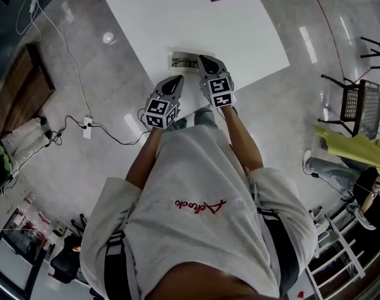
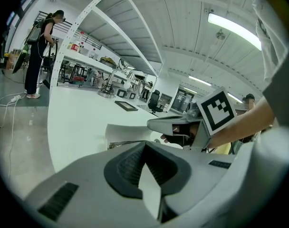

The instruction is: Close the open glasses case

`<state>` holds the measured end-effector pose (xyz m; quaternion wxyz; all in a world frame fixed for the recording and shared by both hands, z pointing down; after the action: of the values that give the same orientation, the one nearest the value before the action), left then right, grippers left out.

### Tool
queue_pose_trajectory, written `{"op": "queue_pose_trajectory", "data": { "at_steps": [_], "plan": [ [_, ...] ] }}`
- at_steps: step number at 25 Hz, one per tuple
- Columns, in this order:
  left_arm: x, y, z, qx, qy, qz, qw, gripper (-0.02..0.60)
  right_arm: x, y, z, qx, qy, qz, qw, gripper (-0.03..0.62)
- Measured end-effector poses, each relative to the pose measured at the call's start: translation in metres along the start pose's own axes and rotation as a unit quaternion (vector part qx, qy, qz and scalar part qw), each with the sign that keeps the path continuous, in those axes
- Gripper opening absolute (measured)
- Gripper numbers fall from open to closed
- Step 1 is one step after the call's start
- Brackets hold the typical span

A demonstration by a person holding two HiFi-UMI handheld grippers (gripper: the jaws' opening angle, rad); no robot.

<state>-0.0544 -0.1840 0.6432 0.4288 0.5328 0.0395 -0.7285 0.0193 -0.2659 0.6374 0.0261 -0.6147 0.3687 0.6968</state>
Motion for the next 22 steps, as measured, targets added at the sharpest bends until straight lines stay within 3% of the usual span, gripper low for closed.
{"op": "queue_pose_trajectory", "data": {
  "at_steps": [4,7,12,14,17,19,22],
  "plan": [
    [0.000,0.001,-0.001,-0.003,0.000,0.001,1.0000,0.025,-0.002,-0.001,0.003,0.002,-0.139,0.017,0.990,0.032],
    [-0.001,0.002,-0.002,-0.005,0.000,0.002,1.0000,0.025,-0.004,-0.002,0.006,0.000,-0.260,0.021,0.965,0.032],
    [-0.003,0.003,-0.006,-0.008,0.004,0.002,1.0000,0.025,-0.015,-0.002,0.008,-0.003,-0.398,0.026,0.917,0.032],
    [-0.002,0.003,-0.005,-0.007,0.004,0.001,1.0000,0.025,-0.018,-0.002,0.010,-0.002,-0.420,0.027,0.907,0.032],
    [-0.001,0.001,-0.005,-0.006,0.003,0.001,1.0000,0.025,-0.019,-0.002,0.009,-0.007,-0.411,0.032,0.911,0.043],
    [-0.001,0.001,-0.005,-0.006,0.003,0.001,1.0000,0.025,-0.020,0.001,0.007,-0.007,-0.408,0.041,0.912,0.153],
    [-0.002,0.003,-0.007,-0.007,0.001,0.002,1.0000,0.025,-0.019,0.006,0.003,-0.009,-0.419,0.047,0.907,0.170]
  ]
}}
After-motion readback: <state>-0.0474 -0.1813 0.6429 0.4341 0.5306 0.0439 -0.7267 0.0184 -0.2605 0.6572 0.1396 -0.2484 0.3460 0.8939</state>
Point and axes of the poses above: the fingertips, and each gripper's own axes: y forward along the fingers, z to its left, x out of its top, the point moved 2 cm from there along -y, backward along the fingers, and after that the axes turned 8 degrees about -x, right-handed, at the moved point
